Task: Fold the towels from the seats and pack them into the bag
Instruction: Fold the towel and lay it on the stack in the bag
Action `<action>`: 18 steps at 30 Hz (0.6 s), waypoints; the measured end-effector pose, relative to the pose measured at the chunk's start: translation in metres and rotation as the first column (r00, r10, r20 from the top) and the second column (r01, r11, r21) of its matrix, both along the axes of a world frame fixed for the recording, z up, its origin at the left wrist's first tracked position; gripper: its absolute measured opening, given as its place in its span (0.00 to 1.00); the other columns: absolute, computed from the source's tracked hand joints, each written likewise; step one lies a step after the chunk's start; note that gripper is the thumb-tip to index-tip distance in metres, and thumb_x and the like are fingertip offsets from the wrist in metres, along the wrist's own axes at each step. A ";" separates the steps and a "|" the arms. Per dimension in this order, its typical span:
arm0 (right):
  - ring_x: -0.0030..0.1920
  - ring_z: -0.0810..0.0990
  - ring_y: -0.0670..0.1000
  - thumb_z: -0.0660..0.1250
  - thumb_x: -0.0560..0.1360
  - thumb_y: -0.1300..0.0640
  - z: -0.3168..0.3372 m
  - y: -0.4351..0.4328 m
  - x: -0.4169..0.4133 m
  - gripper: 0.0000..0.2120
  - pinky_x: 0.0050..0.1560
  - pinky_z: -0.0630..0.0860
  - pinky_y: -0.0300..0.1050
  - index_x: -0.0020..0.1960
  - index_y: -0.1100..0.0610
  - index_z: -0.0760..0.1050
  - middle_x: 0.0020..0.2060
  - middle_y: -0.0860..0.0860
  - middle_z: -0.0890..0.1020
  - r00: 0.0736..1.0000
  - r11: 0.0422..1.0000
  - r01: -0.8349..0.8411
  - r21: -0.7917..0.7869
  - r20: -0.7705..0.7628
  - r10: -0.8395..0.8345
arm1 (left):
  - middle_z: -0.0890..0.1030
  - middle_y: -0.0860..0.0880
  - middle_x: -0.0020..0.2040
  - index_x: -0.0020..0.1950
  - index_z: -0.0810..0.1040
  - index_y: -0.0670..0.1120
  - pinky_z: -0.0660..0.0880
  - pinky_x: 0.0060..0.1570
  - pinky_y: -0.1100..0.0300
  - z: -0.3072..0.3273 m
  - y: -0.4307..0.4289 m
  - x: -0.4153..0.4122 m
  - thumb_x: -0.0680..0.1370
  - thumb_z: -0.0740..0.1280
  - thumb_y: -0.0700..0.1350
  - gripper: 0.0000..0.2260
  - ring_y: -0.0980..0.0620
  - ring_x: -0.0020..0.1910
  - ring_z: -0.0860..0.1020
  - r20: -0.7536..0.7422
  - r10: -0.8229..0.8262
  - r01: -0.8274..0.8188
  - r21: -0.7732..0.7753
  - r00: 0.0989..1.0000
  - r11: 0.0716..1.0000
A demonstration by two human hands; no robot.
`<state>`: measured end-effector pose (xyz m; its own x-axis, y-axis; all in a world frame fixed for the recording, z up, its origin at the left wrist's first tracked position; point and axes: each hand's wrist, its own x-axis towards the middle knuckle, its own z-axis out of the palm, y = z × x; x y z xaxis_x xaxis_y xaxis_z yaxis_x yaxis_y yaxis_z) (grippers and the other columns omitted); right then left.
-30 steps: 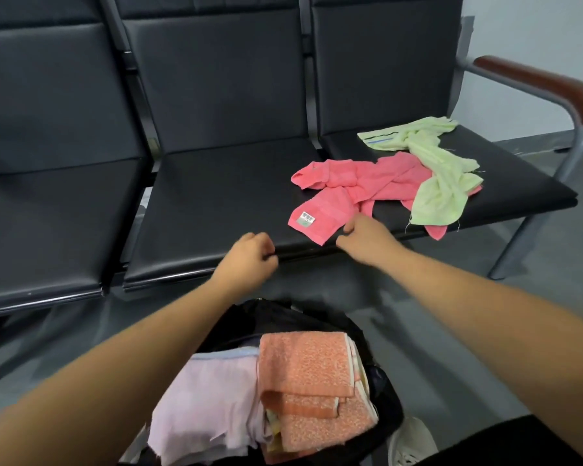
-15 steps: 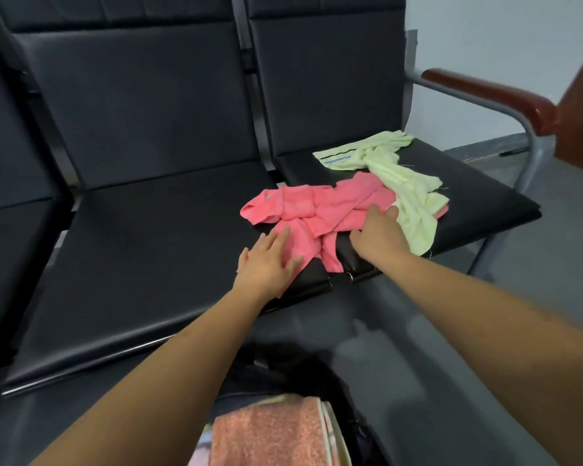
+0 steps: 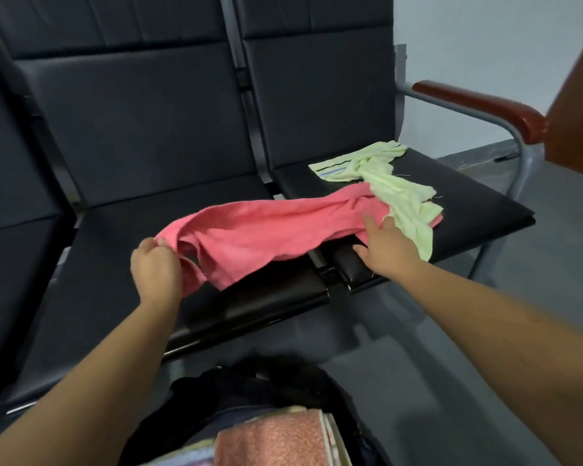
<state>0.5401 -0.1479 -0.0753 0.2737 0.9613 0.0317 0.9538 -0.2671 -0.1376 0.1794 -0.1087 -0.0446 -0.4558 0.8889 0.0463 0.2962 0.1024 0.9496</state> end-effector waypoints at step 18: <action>0.32 0.68 0.48 0.70 0.75 0.60 0.078 -0.063 -0.197 0.18 0.38 0.65 0.48 0.33 0.53 0.65 0.29 0.47 0.71 0.683 0.875 -0.336 0.349 -0.549 0.482 | 0.82 0.50 0.34 0.46 0.81 0.45 0.75 0.29 0.63 0.092 -0.107 -0.050 0.83 0.62 0.39 0.10 0.54 0.29 0.79 0.324 -0.519 0.502 0.142 0.791 0.853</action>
